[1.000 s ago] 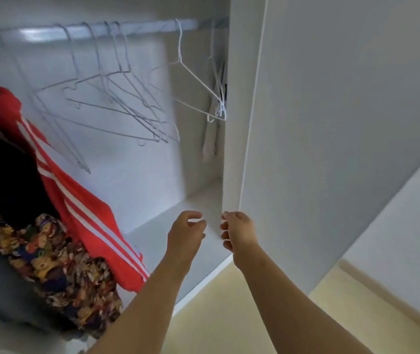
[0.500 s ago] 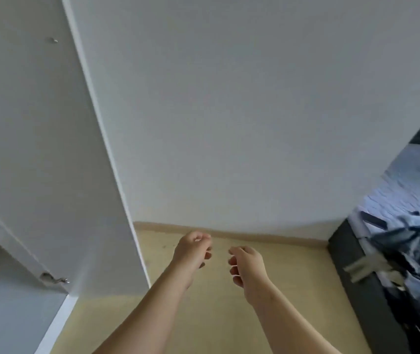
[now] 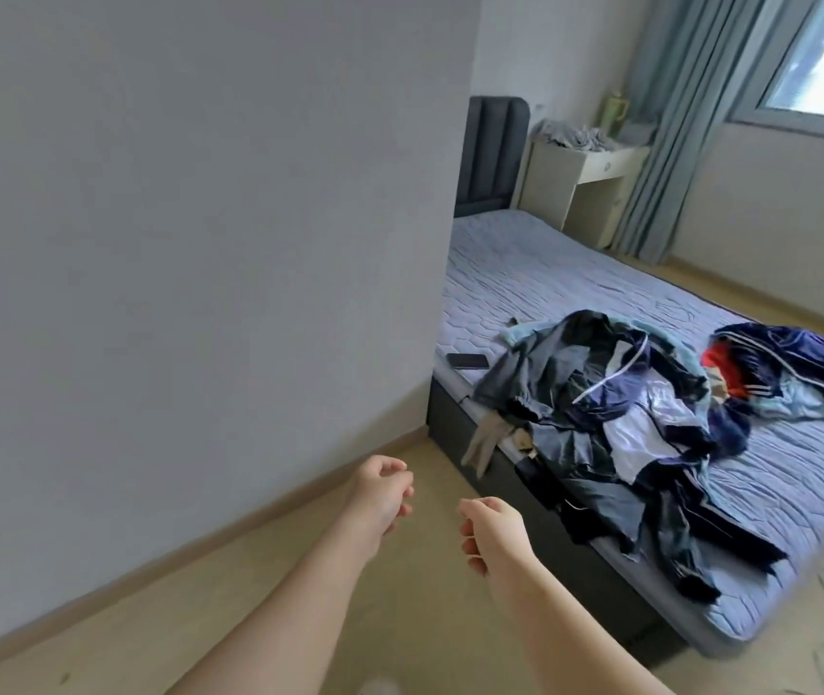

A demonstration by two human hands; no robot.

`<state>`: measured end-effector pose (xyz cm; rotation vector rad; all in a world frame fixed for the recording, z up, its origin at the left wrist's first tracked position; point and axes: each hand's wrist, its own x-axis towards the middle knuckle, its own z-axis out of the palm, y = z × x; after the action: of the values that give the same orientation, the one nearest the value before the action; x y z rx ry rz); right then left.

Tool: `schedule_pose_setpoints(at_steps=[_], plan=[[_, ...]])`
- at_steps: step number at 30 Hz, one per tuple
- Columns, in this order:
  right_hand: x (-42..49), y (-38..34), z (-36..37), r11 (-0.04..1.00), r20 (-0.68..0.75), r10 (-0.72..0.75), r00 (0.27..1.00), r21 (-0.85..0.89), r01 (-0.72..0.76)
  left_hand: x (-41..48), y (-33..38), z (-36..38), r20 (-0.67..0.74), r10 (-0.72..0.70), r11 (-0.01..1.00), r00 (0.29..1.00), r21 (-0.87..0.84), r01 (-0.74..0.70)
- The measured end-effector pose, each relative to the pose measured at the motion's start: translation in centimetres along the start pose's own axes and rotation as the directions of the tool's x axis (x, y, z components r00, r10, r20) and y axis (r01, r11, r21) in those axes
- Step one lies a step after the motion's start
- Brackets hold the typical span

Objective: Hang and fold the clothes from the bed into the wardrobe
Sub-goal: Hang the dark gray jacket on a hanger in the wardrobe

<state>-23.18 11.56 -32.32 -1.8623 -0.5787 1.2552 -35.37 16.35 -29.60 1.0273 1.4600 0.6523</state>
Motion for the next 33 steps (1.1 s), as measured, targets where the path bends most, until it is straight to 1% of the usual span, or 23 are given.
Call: schedule_pose_setpoints(at_steps=[4, 10, 14, 17, 19, 22, 27, 29, 31, 33], plan=[[6.4, -2.1, -1.5, 0.997, -0.047, 0.052, 0.998, 0.057, -0.049, 6.9, 2.9, 3.5, 0.056, 0.002, 0.997, 0.998, 0.072, -0.006], [15.6, -5.9, -5.8, 0.983, -0.149, 0.100, 0.984, 0.169, -0.075, 16.5, 7.8, 10.7, 0.158, 0.014, 0.979, 0.987, 0.196, -0.045], [20.2, -6.4, -10.5, 0.960, -0.191, 0.188, 0.963, 0.244, -0.139, 20.5, 9.7, 17.0, 0.236, -0.029, 0.962, 0.971, 0.270, -0.037], [24.8, -6.8, -15.1, 0.942, -0.205, 0.237, 0.949, 0.289, -0.173, 24.1, 10.9, 23.2, 0.263, -0.061, 0.952, 0.963, 0.305, -0.023], [28.0, -7.3, -17.9, 0.938, -0.210, 0.261, 0.942, 0.285, -0.196, 26.5, 11.9, 26.9, 0.266, -0.090, 0.953, 0.960, 0.303, 0.005], [34.5, -7.5, -23.7, 0.944, -0.215, 0.275, 0.937, 0.244, -0.221, 30.9, 12.7, 34.3, 0.240, -0.129, 0.954, 0.962, 0.293, 0.055], [45.7, -7.6, -32.4, 0.940, -0.196, 0.327, 0.924, 0.164, -0.298, 38.6, 13.0, 45.5, 0.189, -0.251, 0.934, 0.949, 0.305, 0.186], [48.6, -7.5, -33.7, 0.935, -0.179, 0.347, 0.921, 0.143, -0.325, 41.2, 12.9, 47.5, 0.161, -0.272, 0.929, 0.949, 0.300, 0.216], [52.2, -6.6, -34.6, 0.924, -0.148, 0.380, 0.913, 0.117, -0.365, 44.7, 12.2, 49.7, 0.097, -0.298, 0.923, 0.950, 0.282, 0.261], [55.7, -5.5, -35.3, 0.911, -0.120, 0.412, 0.903, 0.083, -0.404, 48.2, 10.9, 51.5, 0.016, -0.390, 0.902, 0.921, 0.211, 0.378]])
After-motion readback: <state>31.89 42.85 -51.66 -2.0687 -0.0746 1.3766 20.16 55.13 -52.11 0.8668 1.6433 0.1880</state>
